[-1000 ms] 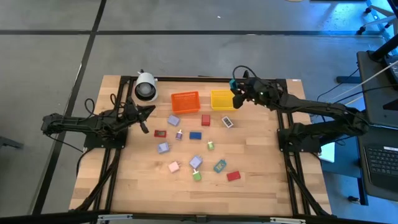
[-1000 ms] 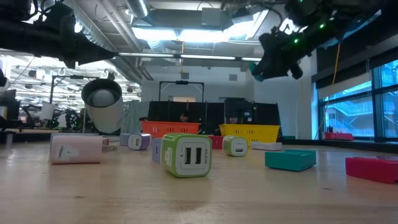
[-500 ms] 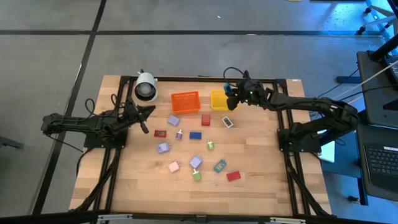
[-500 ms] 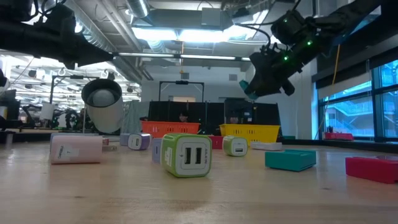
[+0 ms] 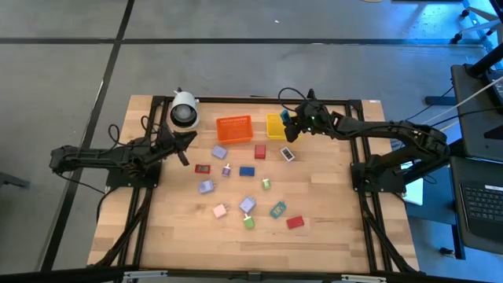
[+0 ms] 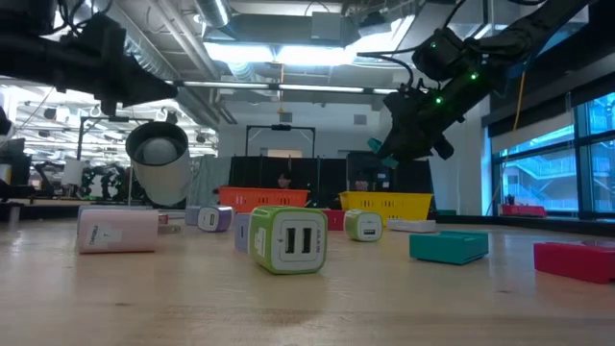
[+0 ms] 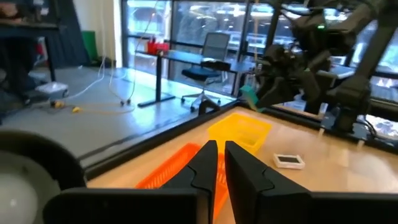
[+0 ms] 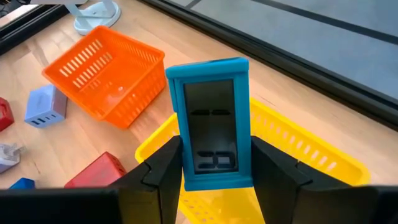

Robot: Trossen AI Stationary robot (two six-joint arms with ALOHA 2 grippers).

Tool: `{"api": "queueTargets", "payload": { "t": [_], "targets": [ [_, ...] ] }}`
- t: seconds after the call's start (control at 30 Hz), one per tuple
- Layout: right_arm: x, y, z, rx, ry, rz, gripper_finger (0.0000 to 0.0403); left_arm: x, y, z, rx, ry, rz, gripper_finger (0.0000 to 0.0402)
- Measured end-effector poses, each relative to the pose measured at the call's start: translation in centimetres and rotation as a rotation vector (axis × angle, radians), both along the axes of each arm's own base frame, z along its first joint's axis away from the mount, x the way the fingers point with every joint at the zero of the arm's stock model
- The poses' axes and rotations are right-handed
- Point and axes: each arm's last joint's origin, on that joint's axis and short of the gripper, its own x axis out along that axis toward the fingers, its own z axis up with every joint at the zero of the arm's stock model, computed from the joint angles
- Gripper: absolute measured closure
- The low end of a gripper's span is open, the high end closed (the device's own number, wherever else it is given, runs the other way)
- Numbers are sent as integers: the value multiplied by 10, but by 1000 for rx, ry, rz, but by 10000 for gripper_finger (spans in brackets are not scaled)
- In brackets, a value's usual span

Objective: Pick & Place Office items
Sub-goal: Put the top blue digital clock into the yellow bin

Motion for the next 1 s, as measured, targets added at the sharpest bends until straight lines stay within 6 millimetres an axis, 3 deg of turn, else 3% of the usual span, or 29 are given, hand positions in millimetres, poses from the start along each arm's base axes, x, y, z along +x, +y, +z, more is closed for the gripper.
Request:
{"api": "queueTargets", "payload": {
  "t": [0.13, 0.33, 0.67, 1.0],
  "targets": [
    [0, -1, 0, 2, -1, -1, 243, 5, 4, 8, -10, -26, -17, 361],
    [-1, -1, 0, 8, -5, -7, 243, 18, 8, 42, 37, -4, -48, 353],
    [-2, -2, -9, 75, 33, -3, 243, 41, 13, 22, 1, 168, -4, 352],
    [6, -5, -28, 116, 67, 0, 243, 47, 14, 23, 40, 160, -6, 352]
  ]
}}
